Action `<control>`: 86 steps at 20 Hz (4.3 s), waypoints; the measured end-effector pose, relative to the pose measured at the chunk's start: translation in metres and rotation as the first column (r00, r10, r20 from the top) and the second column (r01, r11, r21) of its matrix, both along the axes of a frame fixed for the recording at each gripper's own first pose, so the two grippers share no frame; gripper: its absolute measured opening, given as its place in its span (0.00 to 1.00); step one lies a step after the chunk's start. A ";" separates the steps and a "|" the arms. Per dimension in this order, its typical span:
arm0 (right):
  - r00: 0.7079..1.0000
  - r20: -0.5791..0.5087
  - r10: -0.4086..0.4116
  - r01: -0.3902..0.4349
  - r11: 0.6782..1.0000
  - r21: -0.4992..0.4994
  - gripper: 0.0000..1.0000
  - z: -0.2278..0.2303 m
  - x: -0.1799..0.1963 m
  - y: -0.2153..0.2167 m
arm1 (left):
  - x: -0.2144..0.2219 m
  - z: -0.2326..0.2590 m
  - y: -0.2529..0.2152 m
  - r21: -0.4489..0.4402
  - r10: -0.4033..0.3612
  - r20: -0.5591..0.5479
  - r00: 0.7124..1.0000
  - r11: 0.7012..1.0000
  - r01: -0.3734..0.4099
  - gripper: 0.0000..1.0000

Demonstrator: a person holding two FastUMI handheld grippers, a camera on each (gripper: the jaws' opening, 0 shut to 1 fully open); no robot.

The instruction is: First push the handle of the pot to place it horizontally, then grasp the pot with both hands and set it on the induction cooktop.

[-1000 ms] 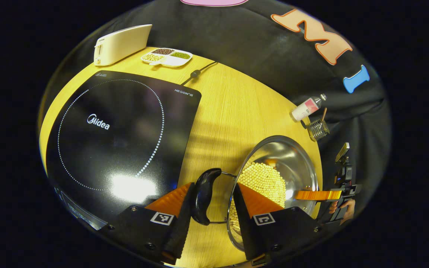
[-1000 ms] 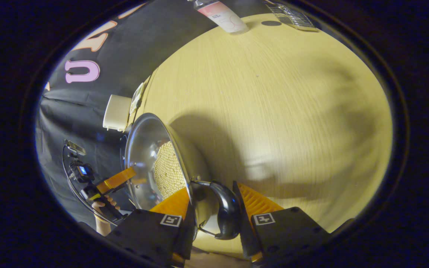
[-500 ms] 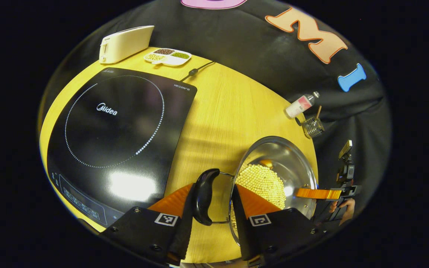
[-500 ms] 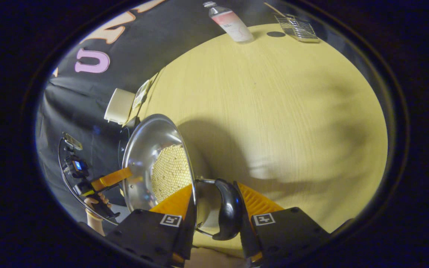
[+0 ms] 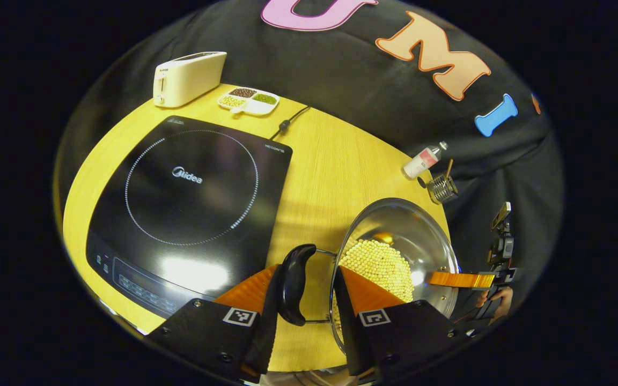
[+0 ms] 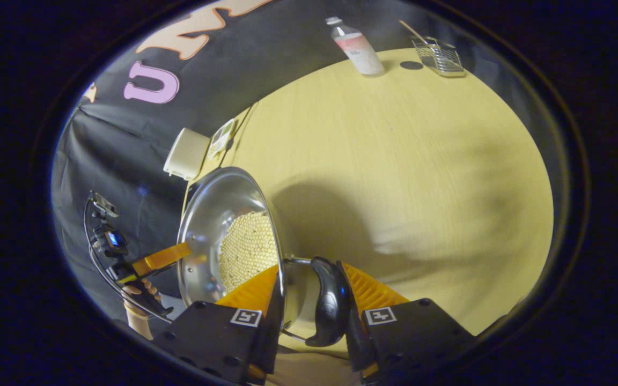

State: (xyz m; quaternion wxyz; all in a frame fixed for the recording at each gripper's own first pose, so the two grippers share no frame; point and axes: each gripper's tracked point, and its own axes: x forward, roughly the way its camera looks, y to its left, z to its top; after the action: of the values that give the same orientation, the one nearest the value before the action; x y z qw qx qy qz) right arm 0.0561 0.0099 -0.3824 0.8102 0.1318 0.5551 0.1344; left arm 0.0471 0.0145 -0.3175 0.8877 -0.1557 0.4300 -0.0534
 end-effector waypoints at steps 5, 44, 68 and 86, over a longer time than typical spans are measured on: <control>0.998 0.047 -0.048 0.049 0.999 -0.015 0.55 0.008 -0.011 0.059 | 0.008 0.025 0.055 0.015 -0.040 0.038 0.998 0.999 0.040 0.57; 0.946 0.145 -0.291 0.275 0.954 0.115 0.54 -0.046 0.054 0.290 | 0.107 0.031 0.283 0.174 0.062 0.286 0.956 0.978 -0.116 0.63; 0.786 0.517 -0.338 0.367 0.929 0.049 1.00 0.083 0.026 0.172 | 0.044 0.116 0.274 0.314 0.073 0.467 0.881 0.918 -0.242 0.96; 0.542 0.836 -0.086 0.228 0.973 -0.048 0.92 0.298 -0.042 0.031 | -0.032 0.257 0.016 0.277 -0.020 0.730 0.683 0.922 -0.269 0.92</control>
State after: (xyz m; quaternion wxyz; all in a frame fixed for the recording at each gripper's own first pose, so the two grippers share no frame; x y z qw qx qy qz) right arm 0.0144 0.0410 -0.0848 0.9917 0.0409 0.1031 0.0650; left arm 0.0151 0.0306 -0.0608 0.9987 0.0149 0.0374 0.0319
